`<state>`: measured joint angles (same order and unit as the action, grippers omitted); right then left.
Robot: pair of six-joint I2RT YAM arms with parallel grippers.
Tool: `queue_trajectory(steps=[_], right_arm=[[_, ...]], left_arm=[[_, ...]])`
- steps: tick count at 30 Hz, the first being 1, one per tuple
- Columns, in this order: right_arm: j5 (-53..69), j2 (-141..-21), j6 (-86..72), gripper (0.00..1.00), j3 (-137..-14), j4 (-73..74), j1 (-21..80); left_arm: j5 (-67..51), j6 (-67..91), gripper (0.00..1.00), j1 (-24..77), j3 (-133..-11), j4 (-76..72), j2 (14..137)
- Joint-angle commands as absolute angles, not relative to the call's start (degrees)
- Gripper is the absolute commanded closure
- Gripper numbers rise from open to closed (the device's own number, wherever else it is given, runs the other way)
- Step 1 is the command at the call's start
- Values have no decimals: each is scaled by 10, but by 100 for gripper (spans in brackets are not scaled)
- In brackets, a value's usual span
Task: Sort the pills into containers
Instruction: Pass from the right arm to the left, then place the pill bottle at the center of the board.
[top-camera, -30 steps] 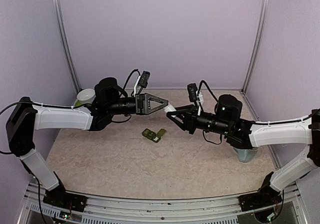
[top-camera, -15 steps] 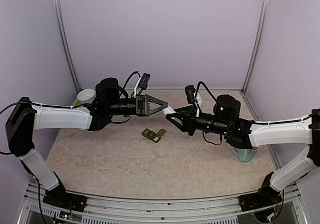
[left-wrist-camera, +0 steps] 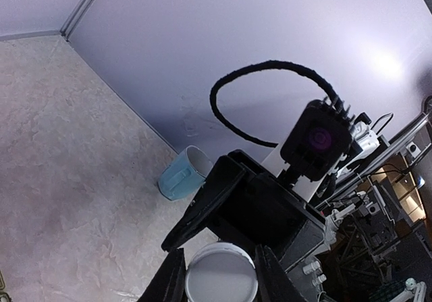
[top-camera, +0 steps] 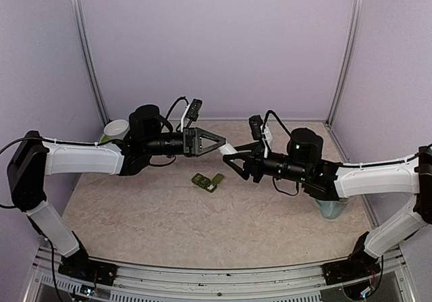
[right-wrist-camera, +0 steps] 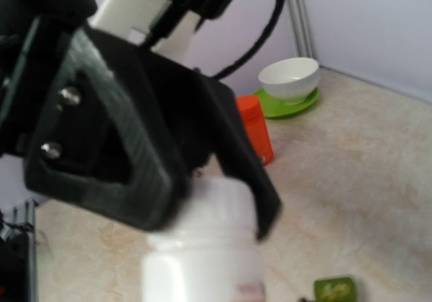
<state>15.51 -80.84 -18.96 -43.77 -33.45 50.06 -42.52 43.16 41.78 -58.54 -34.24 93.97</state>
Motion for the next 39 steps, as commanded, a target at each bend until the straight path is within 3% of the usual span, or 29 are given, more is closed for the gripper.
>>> queue_trajectory(steps=[1,5,8,21,39], right_arm=[[135,-815,-183,37,-451,-318,498],[124,-809,-171,21,-452,-297,492],[116,-801,-163,17,-450,-284,485],[52,-773,-130,15,-430,-249,464],[55,-793,-136,14,-421,-254,455]], left_arm=[[-403,414,76,399,-584,-326,905],[-385,393,76,379,-569,-287,889],[-365,364,75,368,-561,-248,876],[-205,241,74,321,-555,-66,851],[-7,181,74,290,-538,-11,917]])
